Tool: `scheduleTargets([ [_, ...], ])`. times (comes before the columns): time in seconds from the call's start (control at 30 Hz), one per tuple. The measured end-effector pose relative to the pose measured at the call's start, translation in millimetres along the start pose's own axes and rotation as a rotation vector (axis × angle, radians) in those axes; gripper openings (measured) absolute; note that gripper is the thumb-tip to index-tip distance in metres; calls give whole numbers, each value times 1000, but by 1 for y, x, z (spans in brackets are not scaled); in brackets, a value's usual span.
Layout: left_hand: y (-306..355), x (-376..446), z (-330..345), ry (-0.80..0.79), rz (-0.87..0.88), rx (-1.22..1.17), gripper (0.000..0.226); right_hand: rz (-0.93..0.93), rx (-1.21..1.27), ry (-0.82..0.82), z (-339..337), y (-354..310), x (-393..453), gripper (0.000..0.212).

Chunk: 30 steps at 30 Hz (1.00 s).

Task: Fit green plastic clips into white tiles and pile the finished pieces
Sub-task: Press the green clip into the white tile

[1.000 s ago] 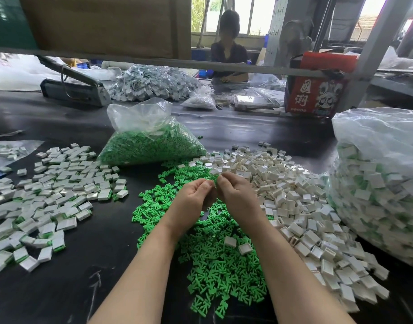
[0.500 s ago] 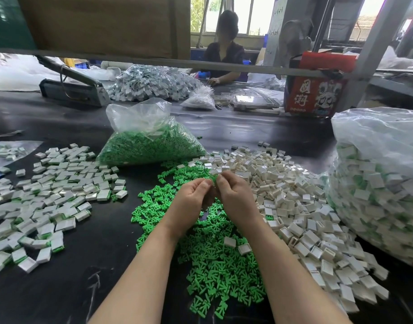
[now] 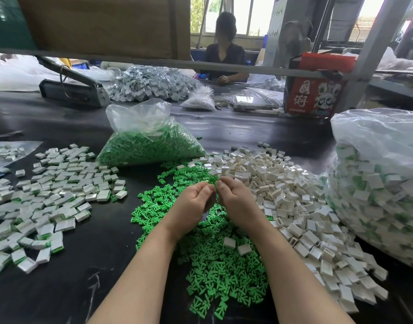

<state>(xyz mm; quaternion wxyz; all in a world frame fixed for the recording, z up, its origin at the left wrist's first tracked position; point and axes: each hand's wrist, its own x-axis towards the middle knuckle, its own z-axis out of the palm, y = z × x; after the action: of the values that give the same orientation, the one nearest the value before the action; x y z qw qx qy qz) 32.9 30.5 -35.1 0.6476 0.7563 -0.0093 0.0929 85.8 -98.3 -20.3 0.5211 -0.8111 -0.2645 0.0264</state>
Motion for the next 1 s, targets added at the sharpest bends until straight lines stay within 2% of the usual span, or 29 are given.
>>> scheduleTargets([
  [0.27,2,-1,-2,-19,13,16,42,15,97,-66,-4,-2,-1,32],
  [0.37,3,-2,-1,-10,8,17,43,3,20,-68,-4,-3,-2,32],
  [0.53,1,-1,0,1,-7,54,29,6,-148,-70,-2,-3,-2,32],
  [0.83,3,0,8,-1,38,115,30,-15,-224,-5,1,0,-3,40],
  [1.0,0,2,14,75,70,174,30,-60,-336,25,7,-3,-6,45],
])
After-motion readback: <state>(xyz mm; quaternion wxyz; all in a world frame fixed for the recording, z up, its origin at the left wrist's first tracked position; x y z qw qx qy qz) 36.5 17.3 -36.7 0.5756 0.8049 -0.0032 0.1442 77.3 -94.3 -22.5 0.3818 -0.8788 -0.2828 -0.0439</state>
